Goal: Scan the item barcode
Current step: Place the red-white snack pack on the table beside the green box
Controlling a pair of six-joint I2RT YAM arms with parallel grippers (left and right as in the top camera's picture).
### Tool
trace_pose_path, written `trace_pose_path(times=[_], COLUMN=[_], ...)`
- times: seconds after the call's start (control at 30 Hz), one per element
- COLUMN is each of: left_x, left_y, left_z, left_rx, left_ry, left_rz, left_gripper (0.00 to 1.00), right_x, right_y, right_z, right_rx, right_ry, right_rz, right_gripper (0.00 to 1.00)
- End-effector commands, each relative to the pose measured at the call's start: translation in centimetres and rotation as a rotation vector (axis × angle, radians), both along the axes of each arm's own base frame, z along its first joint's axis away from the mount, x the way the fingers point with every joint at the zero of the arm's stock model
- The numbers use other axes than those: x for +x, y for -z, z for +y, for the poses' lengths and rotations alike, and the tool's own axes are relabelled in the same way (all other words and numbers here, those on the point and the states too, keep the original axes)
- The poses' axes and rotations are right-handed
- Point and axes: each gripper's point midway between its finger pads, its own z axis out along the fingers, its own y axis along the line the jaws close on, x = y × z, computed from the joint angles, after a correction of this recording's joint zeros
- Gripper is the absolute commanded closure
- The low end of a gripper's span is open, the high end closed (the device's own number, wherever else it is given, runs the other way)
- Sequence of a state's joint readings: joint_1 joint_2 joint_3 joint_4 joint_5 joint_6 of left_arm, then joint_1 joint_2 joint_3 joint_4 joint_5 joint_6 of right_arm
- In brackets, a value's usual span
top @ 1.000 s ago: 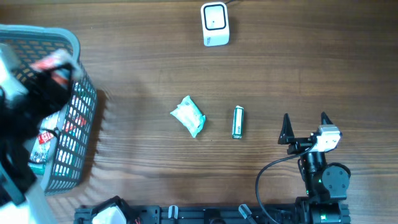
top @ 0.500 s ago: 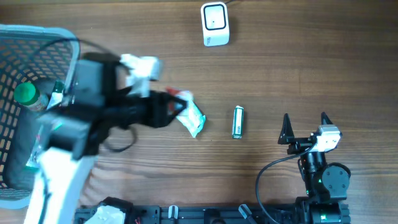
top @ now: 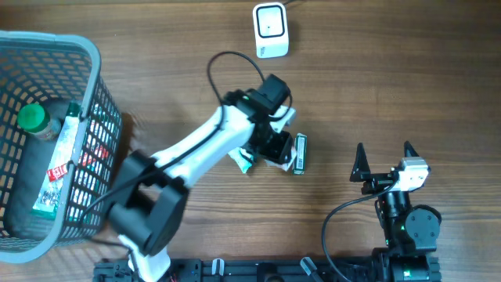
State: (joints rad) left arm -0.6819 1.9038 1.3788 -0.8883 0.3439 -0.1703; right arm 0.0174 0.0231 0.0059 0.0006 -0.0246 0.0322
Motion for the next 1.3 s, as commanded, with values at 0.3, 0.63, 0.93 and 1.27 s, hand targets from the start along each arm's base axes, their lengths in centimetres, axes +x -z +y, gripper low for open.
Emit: trace_pose_path(times=[0.3, 0.63, 0.93, 1.27], left_x=[4.0, 3.7, 1.0, 0.8], left_y=[-6.7, -29.5, -38.7, -38.1], left_z=[2.7, 9.3, 24.3, 34.0], left_rx=[0.165, 0.057, 0.068, 0.167], left_ry=[-0.051, -0.231, -0.841, -1.307], left_rz=[-0.190, -0.707, -0.971, -0.920], left_gripper=[0.00, 0.00, 0.00, 0.00], right_x=[0.0, 0.0, 0.0, 0.0], right_y=[-0.1, -0.1, -0.1, -0.1], right_z=[0.0, 0.0, 0.0, 0.0], right_rx=[0.009, 0.009, 0.009, 0.009], right_ry=[0.004, 0.004, 0.004, 0.004], right_rz=[-0.002, -0.002, -0.002, -0.002], right_gripper=[0.00, 0.00, 0.00, 0.00])
